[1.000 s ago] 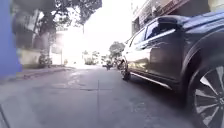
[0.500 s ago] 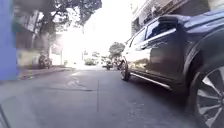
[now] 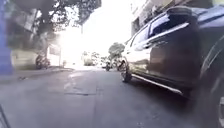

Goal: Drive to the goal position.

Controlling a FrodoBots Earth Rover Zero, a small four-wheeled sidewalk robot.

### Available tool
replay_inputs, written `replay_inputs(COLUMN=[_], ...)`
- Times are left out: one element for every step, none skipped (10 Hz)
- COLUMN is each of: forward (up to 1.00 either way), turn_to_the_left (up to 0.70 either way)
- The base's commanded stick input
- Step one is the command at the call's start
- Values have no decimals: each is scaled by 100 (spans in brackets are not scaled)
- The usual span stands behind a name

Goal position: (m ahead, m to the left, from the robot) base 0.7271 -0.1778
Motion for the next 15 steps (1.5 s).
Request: replay_inputs(forward=[96, 96, 96, 95, 95, 95, 95, 95, 95, 95, 95, 95, 92, 47, 27], turn_to_the_left=[-1, -1, -1, -1, -1, -1, -1, -1, -1, -1, -1, -1, -1, -1, -1])
